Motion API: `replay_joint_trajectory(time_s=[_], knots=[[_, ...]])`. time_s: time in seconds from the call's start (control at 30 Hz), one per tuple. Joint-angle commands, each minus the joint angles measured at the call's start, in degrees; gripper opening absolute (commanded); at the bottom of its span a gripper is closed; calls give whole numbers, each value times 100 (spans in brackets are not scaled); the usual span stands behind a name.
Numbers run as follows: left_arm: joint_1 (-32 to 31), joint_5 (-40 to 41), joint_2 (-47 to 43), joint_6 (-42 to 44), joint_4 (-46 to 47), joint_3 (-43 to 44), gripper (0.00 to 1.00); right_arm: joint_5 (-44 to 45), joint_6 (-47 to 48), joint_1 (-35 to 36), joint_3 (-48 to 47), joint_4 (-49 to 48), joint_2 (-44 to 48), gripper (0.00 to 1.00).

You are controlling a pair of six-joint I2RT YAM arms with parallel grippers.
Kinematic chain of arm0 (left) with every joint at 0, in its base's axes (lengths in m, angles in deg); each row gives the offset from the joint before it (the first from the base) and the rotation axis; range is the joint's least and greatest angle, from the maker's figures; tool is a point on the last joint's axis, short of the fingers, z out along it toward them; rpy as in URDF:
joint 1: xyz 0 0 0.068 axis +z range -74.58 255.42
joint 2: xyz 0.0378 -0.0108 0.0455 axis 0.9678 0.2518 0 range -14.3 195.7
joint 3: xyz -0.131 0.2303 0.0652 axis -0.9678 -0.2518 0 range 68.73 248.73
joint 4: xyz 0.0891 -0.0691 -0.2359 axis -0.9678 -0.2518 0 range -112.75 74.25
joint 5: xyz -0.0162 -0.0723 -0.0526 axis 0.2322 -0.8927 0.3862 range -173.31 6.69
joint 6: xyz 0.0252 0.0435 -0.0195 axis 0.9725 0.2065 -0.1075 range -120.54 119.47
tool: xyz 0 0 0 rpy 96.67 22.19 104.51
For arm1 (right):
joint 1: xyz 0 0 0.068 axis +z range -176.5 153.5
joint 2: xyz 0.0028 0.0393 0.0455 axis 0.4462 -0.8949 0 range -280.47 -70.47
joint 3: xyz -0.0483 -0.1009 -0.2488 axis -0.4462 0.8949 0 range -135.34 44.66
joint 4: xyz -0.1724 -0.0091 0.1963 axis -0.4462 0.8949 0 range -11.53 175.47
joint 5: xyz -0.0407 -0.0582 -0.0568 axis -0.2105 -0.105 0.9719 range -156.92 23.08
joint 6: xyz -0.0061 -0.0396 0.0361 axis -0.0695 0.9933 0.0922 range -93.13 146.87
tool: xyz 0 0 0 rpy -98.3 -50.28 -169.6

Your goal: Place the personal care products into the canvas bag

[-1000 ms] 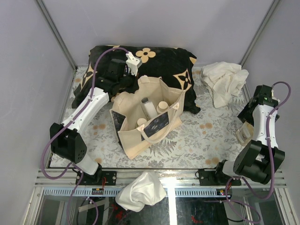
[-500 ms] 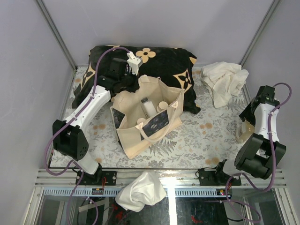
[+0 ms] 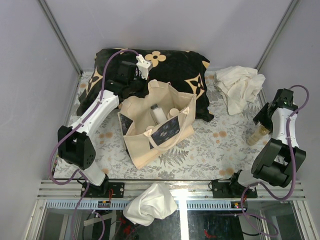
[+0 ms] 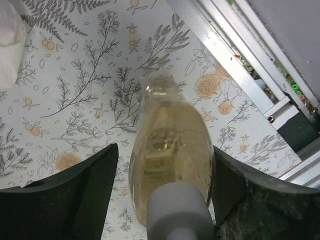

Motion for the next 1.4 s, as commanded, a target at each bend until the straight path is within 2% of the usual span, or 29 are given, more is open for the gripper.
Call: replay_joint_trajectory(time_s=[0.0, 0.1, 0.13, 0.17, 0.2, 0.23, 0.6, 0.9, 1.03, 1.17, 1.37], knots=[[-28, -43, 65, -11, 273, 170, 0, -464, -79, 15, 89, 238, -258, 75], [-29, -7, 37, -12, 264, 158, 0, -561, -134, 15, 202, 151, -251, 68], [-28, -6, 27, -6, 263, 146, 0, -578, -135, 15, 214, 133, -251, 61], [-23, -2, 17, -10, 256, 137, 0, -580, -135, 15, 216, 128, -255, 45], [-27, -2, 13, -8, 255, 123, 0, -560, -123, 15, 194, 127, -252, 37], [-27, -3, 5, -7, 256, 114, 0, -531, -108, 15, 172, 134, -251, 34], [-28, -22, -6, -24, 255, 109, 0, -385, 73, 15, 1, 213, -172, 19], [-29, -34, 20, -31, 257, 169, 0, -1251, 379, 109, -434, 234, 353, 7], [-25, -44, 42, -39, 255, 187, 0, -1291, 486, 433, -1046, 542, 441, 0], [-27, -66, 39, -57, 255, 184, 0, -1329, 447, 828, -1862, 758, 450, 0], [-41, -67, 6, -48, 281, 133, 0, -1774, 377, 1329, -3565, 1055, 78, 0]])
